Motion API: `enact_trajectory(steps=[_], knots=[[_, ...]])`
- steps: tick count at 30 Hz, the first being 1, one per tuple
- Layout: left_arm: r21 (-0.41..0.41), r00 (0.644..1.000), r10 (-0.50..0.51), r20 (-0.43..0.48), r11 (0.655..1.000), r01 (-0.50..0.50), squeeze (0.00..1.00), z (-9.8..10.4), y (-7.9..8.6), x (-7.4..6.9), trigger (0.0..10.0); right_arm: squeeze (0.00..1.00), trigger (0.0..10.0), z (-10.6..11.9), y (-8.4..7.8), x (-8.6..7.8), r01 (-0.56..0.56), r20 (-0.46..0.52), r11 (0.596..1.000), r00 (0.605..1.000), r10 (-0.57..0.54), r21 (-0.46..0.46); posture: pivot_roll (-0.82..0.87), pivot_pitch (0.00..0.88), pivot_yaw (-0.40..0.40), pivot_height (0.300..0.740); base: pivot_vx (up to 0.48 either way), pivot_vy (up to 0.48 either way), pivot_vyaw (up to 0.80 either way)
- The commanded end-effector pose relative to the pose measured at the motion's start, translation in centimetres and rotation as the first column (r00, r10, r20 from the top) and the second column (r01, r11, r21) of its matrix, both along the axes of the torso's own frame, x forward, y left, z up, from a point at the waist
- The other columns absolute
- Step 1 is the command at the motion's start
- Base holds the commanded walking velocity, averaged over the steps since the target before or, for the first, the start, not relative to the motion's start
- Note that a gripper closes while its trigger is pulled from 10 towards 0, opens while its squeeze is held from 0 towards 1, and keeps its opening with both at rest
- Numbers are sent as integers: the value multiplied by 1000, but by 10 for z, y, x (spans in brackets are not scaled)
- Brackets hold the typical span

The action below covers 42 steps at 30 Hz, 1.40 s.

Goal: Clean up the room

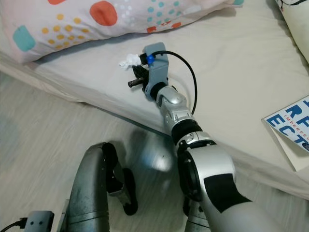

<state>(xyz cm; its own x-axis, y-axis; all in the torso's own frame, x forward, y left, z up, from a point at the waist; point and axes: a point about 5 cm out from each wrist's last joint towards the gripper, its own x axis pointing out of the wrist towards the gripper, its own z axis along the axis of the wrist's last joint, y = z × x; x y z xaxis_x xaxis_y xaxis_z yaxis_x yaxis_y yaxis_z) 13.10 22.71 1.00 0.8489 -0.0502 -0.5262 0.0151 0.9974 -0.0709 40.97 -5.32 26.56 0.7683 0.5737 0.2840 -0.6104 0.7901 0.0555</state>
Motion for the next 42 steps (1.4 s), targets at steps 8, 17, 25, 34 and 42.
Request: enact_trajectory(steps=[8, 17, 25, 34, 42], knots=[[11, 979, 60, 194, 998, -63, 0, 13, 9, 67, 10000, 0, 0, -9, -13, -10, -124, 64, 962, 992, 111, 245, 172, 569, -19, 477, 0, 0, 0], [79, 940, 158, 302, 979, -190, 0, 37, 39, 129, 10000, 0, 0, -50, -12, -34, -41, 10, 965, 999, 40, 258, 81, 407, -39, 477, 0, 0, 0], [183, 919, 205, 337, 943, -277, 0, 56, 65, 158, 10000, 0, 0, -84, -13, -60, -82, -75, 969, 992, 102, 233, 52, 316, -27, 482, 0, 0, 0], [60, 882, 229, 412, 959, -277, 0, 71, 50, 186, 10000, 0, 0, -84, -29, -64, -49, -103, 967, 992, 77, 249, 31, 216, -20, 512, 0, 0, 0], [-107, 893, 147, 426, 988, -112, 0, 78, -5, 213, 10000, 0, 0, -116, -28, -74, -24, -215, 980, 974, 66, 195, 16, 135, -10, 537, 0, 0, 0]])
